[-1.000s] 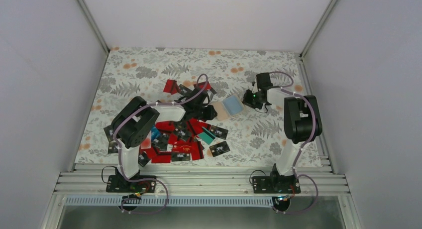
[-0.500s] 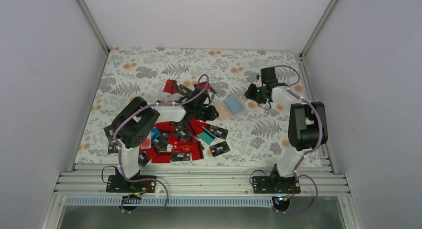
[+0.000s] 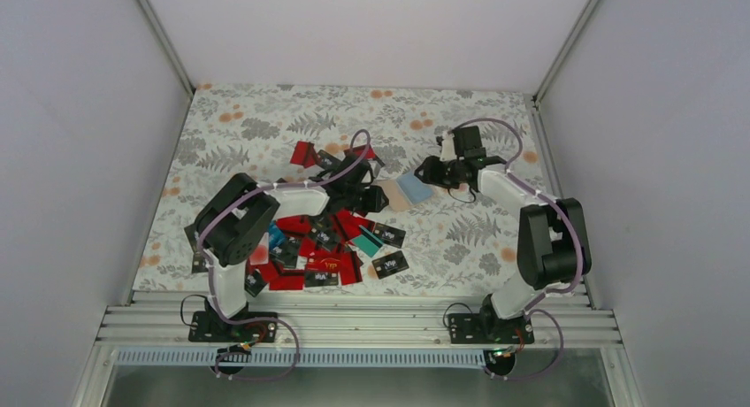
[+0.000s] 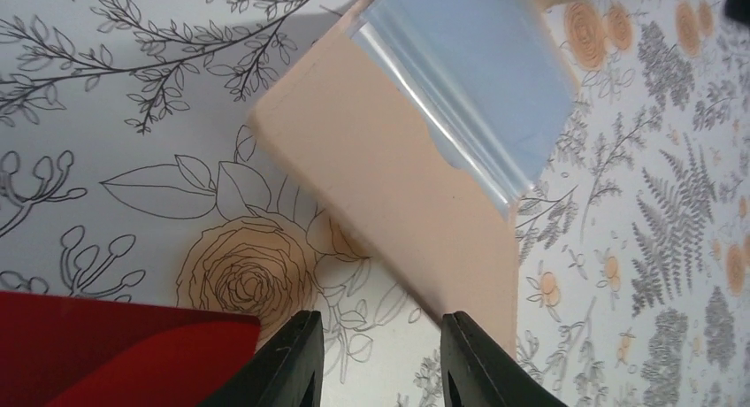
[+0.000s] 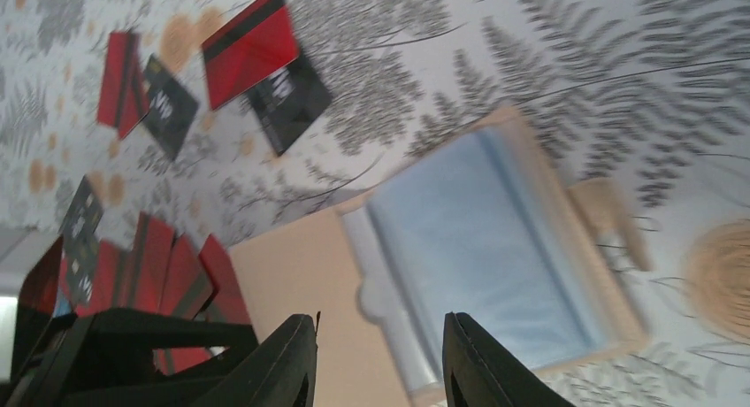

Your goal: Put the credit cards into the card holder

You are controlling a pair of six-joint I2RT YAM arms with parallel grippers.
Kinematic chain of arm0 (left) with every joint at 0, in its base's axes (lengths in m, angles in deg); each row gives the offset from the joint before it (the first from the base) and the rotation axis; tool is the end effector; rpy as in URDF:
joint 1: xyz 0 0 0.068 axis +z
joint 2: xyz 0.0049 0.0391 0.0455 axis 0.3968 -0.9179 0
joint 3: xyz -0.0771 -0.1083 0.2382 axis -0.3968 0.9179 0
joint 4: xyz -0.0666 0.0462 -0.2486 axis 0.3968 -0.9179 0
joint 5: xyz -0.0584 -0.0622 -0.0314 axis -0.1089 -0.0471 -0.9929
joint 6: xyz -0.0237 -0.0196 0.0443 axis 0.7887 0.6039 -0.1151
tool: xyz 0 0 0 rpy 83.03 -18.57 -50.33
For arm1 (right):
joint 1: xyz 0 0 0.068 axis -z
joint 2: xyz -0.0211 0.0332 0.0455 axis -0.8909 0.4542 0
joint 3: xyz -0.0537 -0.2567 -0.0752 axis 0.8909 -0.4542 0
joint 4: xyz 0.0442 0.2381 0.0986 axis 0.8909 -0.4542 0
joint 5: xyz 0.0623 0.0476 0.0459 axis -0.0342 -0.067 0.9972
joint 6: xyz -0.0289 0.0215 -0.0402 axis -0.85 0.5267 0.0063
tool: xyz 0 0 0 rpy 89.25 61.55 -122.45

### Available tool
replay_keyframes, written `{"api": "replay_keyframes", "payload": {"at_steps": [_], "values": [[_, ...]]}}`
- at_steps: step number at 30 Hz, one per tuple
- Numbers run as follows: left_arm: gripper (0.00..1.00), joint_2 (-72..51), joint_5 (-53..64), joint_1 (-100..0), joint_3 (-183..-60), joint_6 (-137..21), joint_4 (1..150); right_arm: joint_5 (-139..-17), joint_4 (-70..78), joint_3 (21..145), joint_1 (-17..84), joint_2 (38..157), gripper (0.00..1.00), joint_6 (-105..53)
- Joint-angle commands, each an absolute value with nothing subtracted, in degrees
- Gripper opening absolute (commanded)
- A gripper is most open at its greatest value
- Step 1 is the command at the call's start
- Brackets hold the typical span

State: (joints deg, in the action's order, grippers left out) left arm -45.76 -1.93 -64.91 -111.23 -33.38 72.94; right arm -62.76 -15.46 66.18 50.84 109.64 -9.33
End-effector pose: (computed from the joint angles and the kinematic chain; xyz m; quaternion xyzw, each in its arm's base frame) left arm 0.2867 -0.2669 0.1380 0.0915 0.9226 -0.3215 0.1925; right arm 0.3221 0.0833 0.2018 0.0329 0.9358 0.2676 0.2273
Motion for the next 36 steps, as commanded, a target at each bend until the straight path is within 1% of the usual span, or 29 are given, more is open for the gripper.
{"api": "replay_keyframes", "payload": {"at_steps": [1, 4, 12, 20, 30, 36], "values": [[0.36, -41.59, -0.07, -65.04, -112.35, -35.04, 71.5, -59.25, -13.19, 65.88, 47.47, 108.79, 0.38, -11.78], [0.39, -39.14, 1.11, -65.04, -111.55, -35.73, 70.06, -58.81, -12.84, 66.3, 46.04, 109.45, 0.38, -12.15], [0.43, -31.94, 5.24, -64.99, -106.64, -36.58, 67.14, -57.1, -11.97, 67.0, 43.95, 112.31, 0.36, -12.88], [0.48, -23.06, 12.3, -64.2, -100.09, -37.73, 60.87, -56.99, -11.41, 67.31, 41.17, 115.13, 0.35, -13.4], [0.5, -12.05, 16.76, -63.54, -92.07, -36.39, 54.49, -57.44, -10.79, 66.88, 38.98, 118.83, 0.33, -13.14], [0.5, -10.58, 18.31, -62.19, -91.51, -38.18, 53.07, -57.02, -10.95, 67.3, 38.3, 118.71, 0.34, -13.42]]}}
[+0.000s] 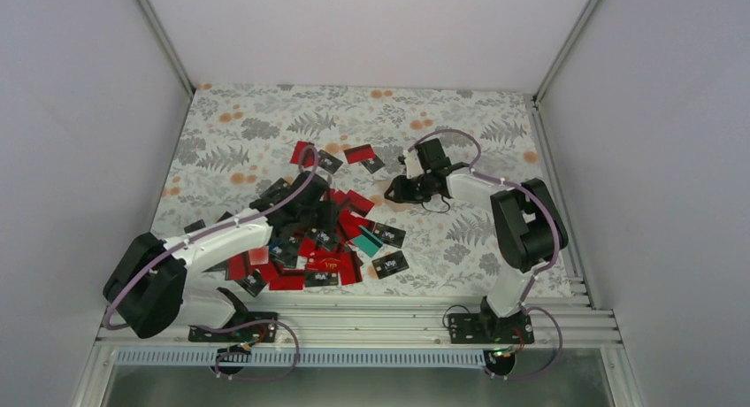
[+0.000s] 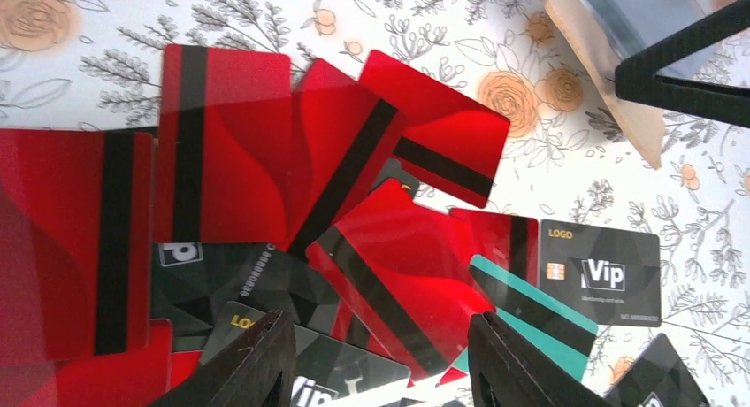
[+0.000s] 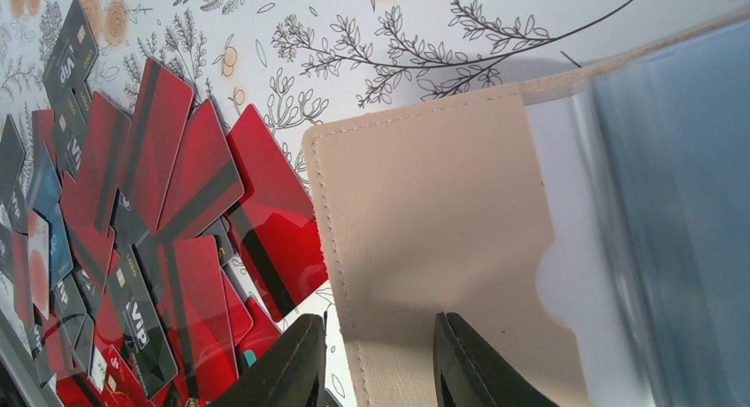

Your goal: Put the credit cards into the card holder

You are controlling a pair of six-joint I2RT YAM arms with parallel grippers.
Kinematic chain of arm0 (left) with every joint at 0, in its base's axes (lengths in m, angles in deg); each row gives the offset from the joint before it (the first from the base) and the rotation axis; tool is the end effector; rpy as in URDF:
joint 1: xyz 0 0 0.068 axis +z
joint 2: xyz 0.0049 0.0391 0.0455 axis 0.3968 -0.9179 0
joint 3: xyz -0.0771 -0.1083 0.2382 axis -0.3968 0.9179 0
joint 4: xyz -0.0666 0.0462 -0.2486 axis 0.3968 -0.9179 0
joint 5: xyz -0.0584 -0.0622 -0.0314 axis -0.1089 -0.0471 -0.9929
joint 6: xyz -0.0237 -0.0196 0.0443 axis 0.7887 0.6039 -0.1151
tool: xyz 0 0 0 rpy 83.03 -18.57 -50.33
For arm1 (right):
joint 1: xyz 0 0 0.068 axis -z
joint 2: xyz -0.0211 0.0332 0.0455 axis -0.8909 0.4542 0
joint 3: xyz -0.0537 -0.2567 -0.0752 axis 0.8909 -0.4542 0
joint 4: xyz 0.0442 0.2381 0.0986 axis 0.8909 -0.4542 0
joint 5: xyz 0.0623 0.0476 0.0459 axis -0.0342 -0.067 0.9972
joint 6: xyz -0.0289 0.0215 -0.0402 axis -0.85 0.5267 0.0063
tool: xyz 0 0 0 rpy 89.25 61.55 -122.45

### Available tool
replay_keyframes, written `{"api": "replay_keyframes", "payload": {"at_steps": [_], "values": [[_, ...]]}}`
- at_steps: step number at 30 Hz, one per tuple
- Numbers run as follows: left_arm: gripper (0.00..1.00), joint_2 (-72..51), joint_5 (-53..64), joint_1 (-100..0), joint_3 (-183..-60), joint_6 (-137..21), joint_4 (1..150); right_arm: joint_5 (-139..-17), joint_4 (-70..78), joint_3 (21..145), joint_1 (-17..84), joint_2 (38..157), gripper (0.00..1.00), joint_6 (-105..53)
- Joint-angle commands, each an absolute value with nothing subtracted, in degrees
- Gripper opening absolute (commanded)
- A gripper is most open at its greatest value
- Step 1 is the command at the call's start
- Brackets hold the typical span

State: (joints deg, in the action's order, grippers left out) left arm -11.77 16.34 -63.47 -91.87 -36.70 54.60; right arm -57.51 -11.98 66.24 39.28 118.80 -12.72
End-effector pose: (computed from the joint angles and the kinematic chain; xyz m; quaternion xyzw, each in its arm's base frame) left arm 0.2015 -0.1676 0.1985 0.0522 0.9442 -0.1775 0.2725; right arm 0.3118 0.1550 0.1555 -0.0916 0.9359 0.3076 0.1453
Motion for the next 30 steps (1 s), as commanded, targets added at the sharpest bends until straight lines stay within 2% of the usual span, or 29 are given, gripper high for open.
{"api": "replay_keyframes", "payload": {"at_steps": [1, 16, 19, 24, 30], "values": [[0.5, -10.69, 18.13, -61.8, -91.51, -38.45, 53.18, -57.01, -11.02, 67.43, 38.21, 118.56, 0.34, -13.35], [0.45, -13.28, 12.96, -55.43, -91.5, -43.69, 57.24, -58.29, -12.05, 68.9, 38.03, 119.24, 0.36, -13.56], [0.43, -14.75, 11.8, -54.14, -91.67, -44.35, 58.51, -58.33, -12.19, 69.4, 38.02, 118.9, 0.42, -13.57], [0.43, -17.17, 10.44, -52.42, -92.94, -45.75, 59.35, -58.07, -11.84, 69.8, 38.02, 118.05, 0.58, -13.42], [0.36, -20.0, 8.67, -50.68, -94.43, -47.32, 59.96, -58.15, -12.48, 70.9, 38.05, 118.22, 0.64, -13.15]]}}
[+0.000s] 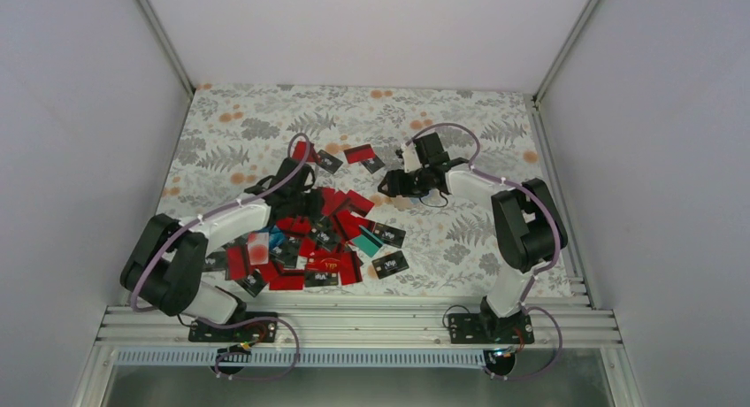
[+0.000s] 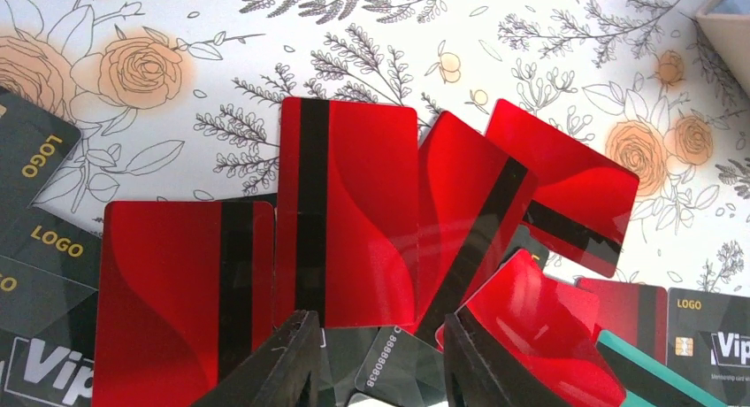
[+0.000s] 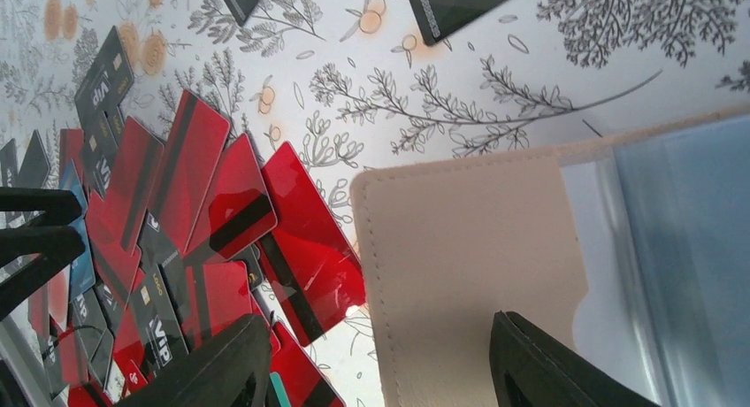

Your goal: Put the credit cards into the card holder

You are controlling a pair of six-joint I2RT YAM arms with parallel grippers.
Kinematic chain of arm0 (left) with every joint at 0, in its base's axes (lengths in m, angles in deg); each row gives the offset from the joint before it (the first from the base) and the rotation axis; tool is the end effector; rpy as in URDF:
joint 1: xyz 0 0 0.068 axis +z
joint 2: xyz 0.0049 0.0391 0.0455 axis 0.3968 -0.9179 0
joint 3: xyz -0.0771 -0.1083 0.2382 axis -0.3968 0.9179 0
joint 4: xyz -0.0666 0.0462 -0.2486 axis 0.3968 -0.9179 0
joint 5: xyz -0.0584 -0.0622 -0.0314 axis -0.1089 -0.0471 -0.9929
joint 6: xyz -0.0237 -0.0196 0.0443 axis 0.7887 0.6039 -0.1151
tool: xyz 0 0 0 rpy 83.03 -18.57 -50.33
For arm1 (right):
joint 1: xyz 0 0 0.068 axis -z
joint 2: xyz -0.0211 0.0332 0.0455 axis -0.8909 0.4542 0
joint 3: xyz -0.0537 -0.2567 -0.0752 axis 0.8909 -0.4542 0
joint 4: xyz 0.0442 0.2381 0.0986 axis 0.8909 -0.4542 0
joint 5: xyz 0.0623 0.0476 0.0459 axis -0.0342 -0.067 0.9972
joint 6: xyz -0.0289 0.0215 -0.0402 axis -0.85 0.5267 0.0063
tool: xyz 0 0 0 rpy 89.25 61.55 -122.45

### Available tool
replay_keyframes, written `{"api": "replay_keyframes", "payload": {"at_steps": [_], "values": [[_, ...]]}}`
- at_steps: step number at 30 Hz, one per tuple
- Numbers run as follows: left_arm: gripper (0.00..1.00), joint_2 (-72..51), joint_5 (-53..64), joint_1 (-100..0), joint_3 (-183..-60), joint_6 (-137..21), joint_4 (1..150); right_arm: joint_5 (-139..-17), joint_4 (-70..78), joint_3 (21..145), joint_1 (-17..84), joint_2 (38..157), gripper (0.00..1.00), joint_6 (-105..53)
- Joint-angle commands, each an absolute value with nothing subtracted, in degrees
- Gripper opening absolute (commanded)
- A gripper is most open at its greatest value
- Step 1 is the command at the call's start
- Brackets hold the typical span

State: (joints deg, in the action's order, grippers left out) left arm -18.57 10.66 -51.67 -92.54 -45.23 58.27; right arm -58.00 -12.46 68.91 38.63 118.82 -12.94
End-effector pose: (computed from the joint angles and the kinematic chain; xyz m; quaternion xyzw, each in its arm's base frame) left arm 0.2444 -0.1338 0.1764 0.0410 0.9513 -0.1597 0.2603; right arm 0.3184 0.1620 0.1676 -0.1018 0.9311 0.3101 0.1628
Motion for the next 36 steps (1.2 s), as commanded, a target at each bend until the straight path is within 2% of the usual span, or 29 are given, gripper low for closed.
{"api": "replay_keyframes", "payload": {"at_steps": [1, 9, 36], "values": [[0.34, -20.5, 8.43, -50.55, -94.69, -47.51, 60.0, -57.53, -12.32, 70.92, 38.03, 118.14, 0.64, -13.08], [0.25, -24.74, 7.26, -50.19, -96.27, -48.1, 61.09, -51.87, -10.45, 71.39, 37.74, 118.61, 0.64, -12.49], [0.11, -30.25, 6.16, -50.19, -95.03, -48.4, 63.33, -38.88, -5.99, 74.64, 36.98, 128.93, 0.56, -12.39]]}}
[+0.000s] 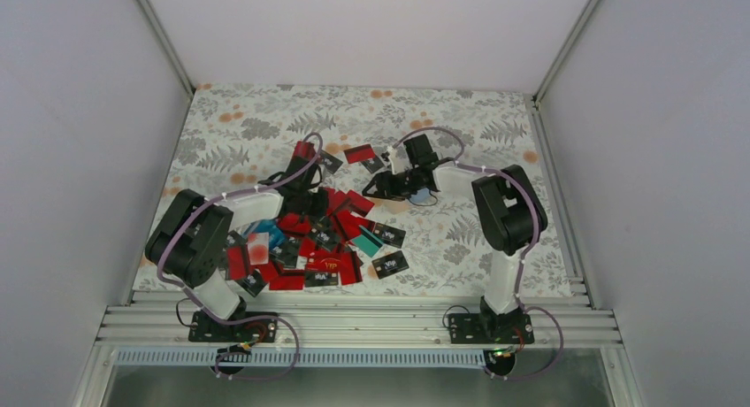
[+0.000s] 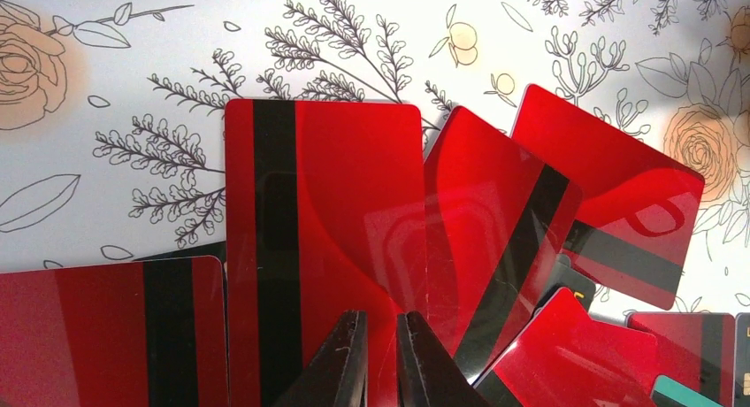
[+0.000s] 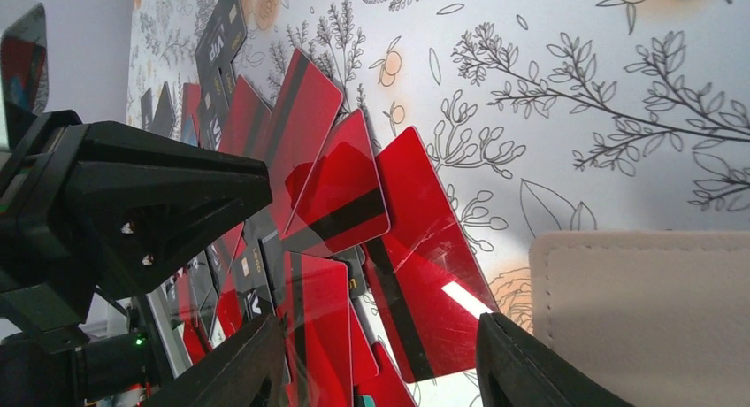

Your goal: Put the credit cards into the card holder

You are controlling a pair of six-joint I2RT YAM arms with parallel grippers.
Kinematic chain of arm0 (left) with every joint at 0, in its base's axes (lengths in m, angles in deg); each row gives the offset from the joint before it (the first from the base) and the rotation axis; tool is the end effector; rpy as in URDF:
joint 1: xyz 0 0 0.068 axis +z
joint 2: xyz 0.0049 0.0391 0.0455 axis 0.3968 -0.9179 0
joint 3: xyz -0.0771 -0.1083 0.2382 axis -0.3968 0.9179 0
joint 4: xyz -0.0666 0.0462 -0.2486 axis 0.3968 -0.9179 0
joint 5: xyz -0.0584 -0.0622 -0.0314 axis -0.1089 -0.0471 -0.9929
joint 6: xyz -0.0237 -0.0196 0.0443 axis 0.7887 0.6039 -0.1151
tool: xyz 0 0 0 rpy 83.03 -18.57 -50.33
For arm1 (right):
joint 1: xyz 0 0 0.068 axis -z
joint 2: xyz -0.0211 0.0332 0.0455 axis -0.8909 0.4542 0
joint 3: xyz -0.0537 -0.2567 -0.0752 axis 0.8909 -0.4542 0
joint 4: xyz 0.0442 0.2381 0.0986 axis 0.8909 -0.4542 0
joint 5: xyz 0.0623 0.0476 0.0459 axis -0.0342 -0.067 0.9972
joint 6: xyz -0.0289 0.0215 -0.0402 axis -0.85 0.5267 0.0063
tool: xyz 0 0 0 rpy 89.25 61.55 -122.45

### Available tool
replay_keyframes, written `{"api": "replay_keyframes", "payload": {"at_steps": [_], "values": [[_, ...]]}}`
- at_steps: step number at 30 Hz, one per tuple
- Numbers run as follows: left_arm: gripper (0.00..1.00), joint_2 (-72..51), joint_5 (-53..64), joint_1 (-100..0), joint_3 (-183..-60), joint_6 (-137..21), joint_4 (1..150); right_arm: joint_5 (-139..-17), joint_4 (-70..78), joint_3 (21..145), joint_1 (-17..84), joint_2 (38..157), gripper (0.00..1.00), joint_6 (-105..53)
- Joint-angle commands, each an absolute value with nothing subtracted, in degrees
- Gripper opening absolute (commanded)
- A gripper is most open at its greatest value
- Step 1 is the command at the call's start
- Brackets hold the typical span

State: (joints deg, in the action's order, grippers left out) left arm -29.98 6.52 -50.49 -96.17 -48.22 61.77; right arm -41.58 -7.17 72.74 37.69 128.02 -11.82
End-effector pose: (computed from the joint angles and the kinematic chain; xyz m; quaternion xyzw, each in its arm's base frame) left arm 0.2714 -0.1441 0.1436 0.0651 0.9592 -0.1672 0.2185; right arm 0.3353 0.1857 0.1397 -0.1360 0.8882 0.4287 0.0941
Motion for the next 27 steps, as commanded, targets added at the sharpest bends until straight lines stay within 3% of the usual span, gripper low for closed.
{"api": "replay_keyframes", "payload": {"at_steps": [1, 27], "values": [[0.11, -30.26, 6.15, -50.14, -94.76, -48.31, 63.49, -38.34, -6.05, 74.81, 36.89, 129.15, 0.56, -12.55], [0.02, -29.63, 5.55, -50.18, -90.22, -46.76, 66.02, -38.02, -9.12, 80.15, 32.99, 138.13, 0.53, -5.6]]}}
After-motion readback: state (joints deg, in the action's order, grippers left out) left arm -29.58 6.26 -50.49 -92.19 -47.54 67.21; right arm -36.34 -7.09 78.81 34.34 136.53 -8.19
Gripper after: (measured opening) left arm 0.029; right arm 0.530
